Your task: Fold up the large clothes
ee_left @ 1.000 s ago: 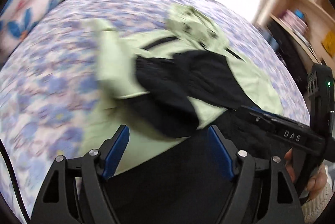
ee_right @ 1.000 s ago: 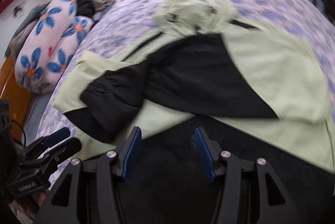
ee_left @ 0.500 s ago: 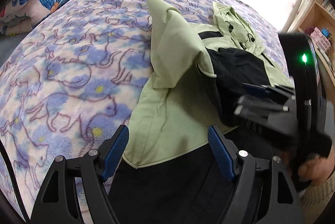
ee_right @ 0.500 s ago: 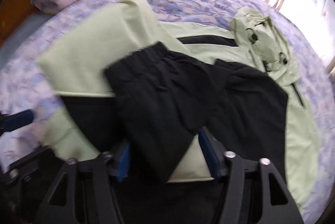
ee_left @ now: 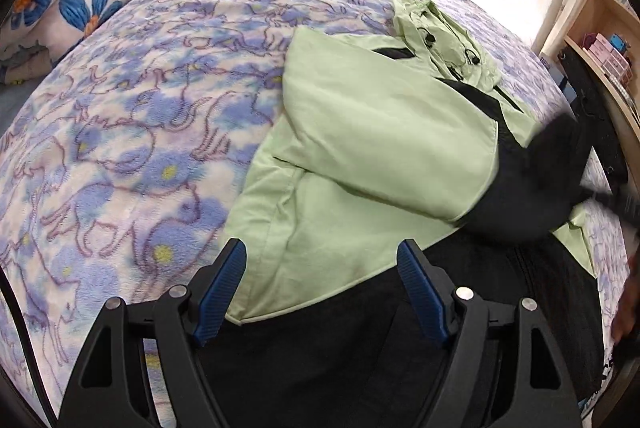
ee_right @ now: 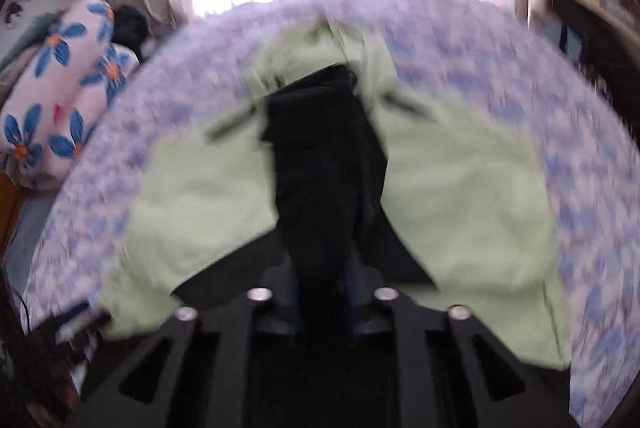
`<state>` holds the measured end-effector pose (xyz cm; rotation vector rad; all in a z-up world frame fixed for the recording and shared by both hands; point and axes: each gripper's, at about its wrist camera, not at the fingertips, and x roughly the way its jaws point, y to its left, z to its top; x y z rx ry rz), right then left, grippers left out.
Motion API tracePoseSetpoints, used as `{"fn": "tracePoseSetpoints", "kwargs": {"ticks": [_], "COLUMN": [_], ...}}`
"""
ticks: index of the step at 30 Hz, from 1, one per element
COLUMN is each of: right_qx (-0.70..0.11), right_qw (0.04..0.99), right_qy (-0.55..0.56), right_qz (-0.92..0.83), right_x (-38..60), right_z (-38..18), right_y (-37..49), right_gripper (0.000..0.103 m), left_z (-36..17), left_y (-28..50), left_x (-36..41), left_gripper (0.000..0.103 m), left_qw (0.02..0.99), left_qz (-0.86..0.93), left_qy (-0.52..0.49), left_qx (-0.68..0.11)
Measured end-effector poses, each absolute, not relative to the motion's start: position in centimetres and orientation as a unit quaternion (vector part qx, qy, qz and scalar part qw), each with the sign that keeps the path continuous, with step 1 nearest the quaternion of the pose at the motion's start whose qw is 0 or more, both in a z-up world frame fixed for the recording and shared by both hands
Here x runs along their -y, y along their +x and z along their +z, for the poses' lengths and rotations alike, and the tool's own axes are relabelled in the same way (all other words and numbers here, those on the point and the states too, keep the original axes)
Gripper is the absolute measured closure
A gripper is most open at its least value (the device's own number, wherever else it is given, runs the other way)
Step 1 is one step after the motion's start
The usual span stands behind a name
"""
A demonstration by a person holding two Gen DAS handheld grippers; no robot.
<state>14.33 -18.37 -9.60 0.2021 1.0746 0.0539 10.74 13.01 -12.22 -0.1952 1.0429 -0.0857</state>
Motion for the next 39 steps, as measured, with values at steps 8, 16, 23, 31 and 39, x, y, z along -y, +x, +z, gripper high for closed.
{"fn": "tracePoseSetpoints", "kwargs": {"ticks": [8, 16, 23, 31, 39], "right_qx": [-0.513, -0.516, -0.539, -0.523, -0.421], "right_qw": [0.84, 0.838, 0.826, 0.846, 0.906], "right_qy": [0.177, 0.177, 0.166, 0.106, 0.05], "right_qz": [0.0, -0.03, -0.021, 0.001, 0.001], "right_x": [25.7, 29.4, 29.9, 27.5, 24.5], "right_z": [-10.3, -12.0, -14.6, -14.7, -9.5], "right_y": [13.4, 19.3, 20.5, 20.3, 23.0], "right_gripper": [0.049, 0.041, 0.041, 0.071, 0.073], "left_z": [-10.5, -11.9, -15.5, -16.8, -13.9], "left_y": [14.2, 24.1, 29.3, 30.5, 30.4], "left_x": [-13.1, -14.7, -14.9, -14.8, -16.8], "left_gripper": [0.026, 0.026, 0.026, 0.099, 0.103], "left_qw": [0.861, 0.843, 0.819, 0.825, 0.871], "left_qz": [-0.074, -0.056, -0.037, -0.052, 0.008], "left_qy": [-0.09, -0.078, -0.071, -0.099, -0.113], "left_qx": [-0.495, -0.53, -0.568, -0.554, -0.478]}}
